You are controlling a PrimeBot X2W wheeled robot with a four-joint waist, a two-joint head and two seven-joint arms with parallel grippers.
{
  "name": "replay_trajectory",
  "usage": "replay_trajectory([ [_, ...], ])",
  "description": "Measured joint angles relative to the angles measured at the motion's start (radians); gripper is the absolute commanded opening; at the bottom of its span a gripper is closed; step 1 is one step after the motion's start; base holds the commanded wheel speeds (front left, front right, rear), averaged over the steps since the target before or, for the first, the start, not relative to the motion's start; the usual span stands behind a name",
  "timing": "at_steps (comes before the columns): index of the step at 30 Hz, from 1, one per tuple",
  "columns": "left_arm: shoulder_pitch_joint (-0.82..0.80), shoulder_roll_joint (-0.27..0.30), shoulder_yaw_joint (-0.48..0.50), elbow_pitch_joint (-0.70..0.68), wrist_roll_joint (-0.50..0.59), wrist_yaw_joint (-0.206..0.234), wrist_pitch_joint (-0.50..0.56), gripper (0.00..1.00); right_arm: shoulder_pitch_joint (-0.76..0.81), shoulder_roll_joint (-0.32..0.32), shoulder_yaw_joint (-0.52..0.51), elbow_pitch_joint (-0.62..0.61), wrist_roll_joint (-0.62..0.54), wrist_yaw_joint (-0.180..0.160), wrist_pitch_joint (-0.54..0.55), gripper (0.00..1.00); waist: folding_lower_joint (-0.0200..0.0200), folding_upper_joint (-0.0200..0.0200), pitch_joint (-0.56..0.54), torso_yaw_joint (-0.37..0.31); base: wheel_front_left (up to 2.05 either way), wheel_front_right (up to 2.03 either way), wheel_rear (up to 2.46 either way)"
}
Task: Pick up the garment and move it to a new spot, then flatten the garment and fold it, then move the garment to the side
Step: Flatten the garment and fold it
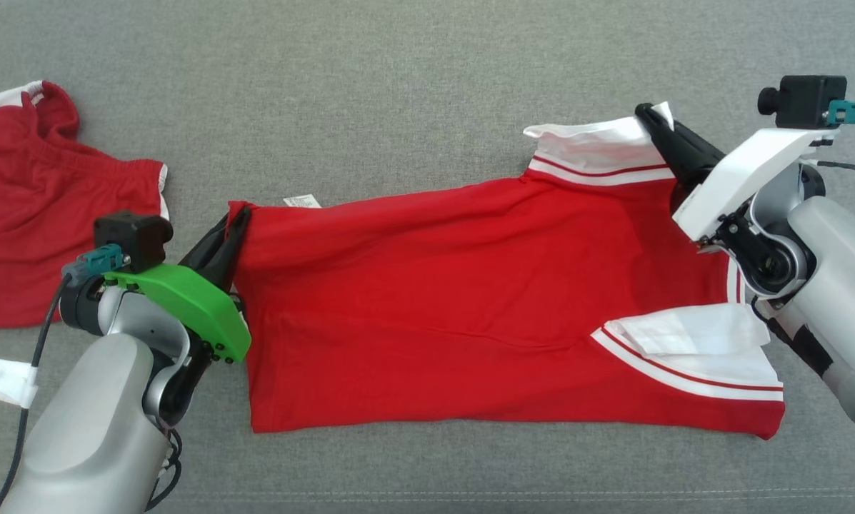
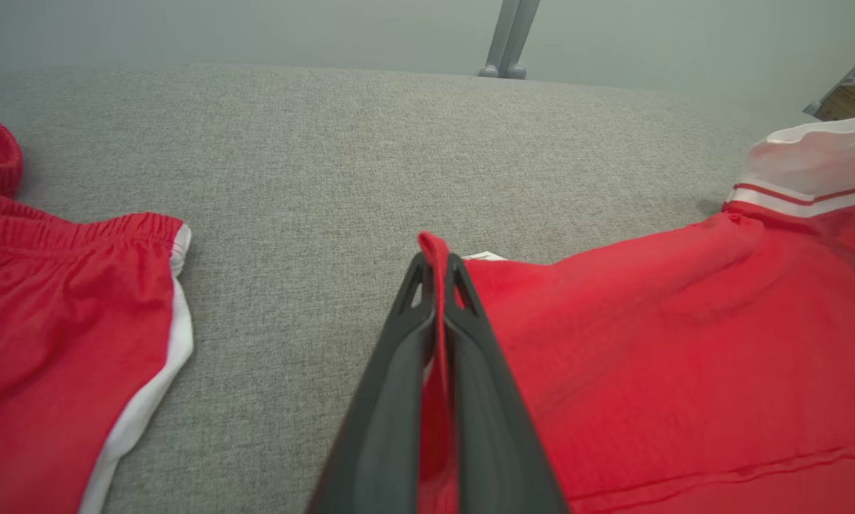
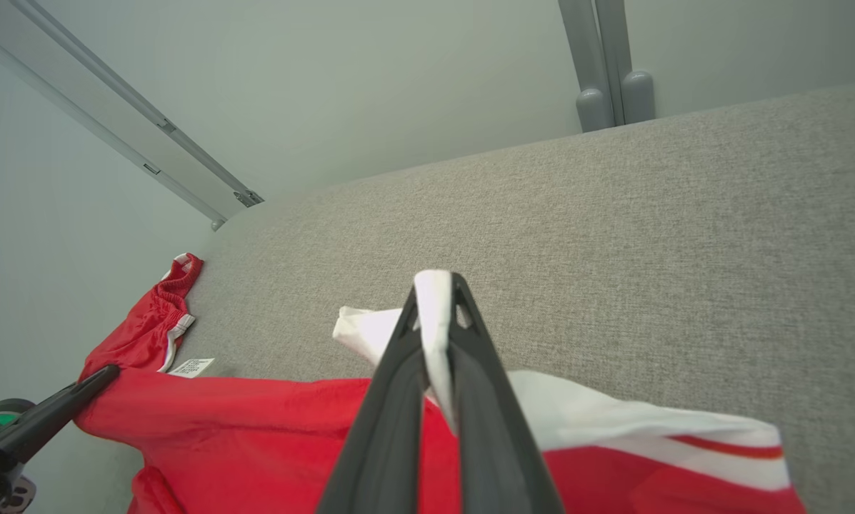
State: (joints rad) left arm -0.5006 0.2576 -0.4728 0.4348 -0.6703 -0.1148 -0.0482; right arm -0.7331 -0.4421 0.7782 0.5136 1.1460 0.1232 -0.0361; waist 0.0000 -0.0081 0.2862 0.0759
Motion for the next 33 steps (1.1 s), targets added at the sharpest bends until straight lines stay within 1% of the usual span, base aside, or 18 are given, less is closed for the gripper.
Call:
replay_trajectory([
  [1, 0.000, 0.000, 0.000, 0.000, 0.000, 0.000, 0.000, 0.00, 0.000, 0.000, 0.000, 0.000, 0.000, 0.000, 0.000, 0.00, 0.0000, 0.0000, 0.000, 0.000, 0.00, 0.00, 0.00],
  [6, 0.015, 0.036, -0.050, -0.025, 0.035, -0.008, -0.017, 0.00, 0.031, -0.008, 0.013, -0.025, 0.018, 0.000, -0.008, 0.00, 0.0000, 0.0000, -0.033, -0.020, 0.00, 0.00, 0.00],
  [11, 0.035, 0.050, -0.096, -0.062, 0.066, -0.008, -0.042, 0.00, 0.067, -0.039, 0.013, -0.048, 0.037, 0.000, -0.025, 0.00, 0.0000, 0.0000, -0.057, -0.035, 0.00, 0.00, 0.00],
  [14, 0.041, 0.068, -0.125, -0.080, 0.076, -0.008, -0.048, 0.00, 0.084, -0.047, 0.015, -0.059, 0.054, 0.000, -0.030, 0.00, 0.0000, 0.0000, -0.064, -0.039, 0.00, 0.00, 0.00],
  [22, 0.075, 0.091, -0.192, -0.111, 0.060, -0.009, -0.051, 0.00, 0.120, -0.066, 0.034, -0.086, 0.079, 0.000, -0.035, 0.00, 0.0000, 0.0000, -0.071, -0.043, 0.00, 0.00, 0.00],
  [25, 0.092, 0.111, -0.198, -0.112, 0.051, -0.009, -0.060, 0.00, 0.134, -0.076, 0.038, -0.088, 0.088, 0.000, -0.038, 0.00, 0.0000, 0.0000, -0.073, -0.044, 0.00, 0.00, 0.00],
  [33, 0.112, 0.140, -0.188, -0.100, 0.022, -0.009, -0.077, 0.00, 0.160, -0.108, 0.037, -0.098, 0.114, 0.000, -0.053, 0.00, 0.0000, 0.0000, -0.081, -0.043, 0.00, 0.00, 0.00],
])
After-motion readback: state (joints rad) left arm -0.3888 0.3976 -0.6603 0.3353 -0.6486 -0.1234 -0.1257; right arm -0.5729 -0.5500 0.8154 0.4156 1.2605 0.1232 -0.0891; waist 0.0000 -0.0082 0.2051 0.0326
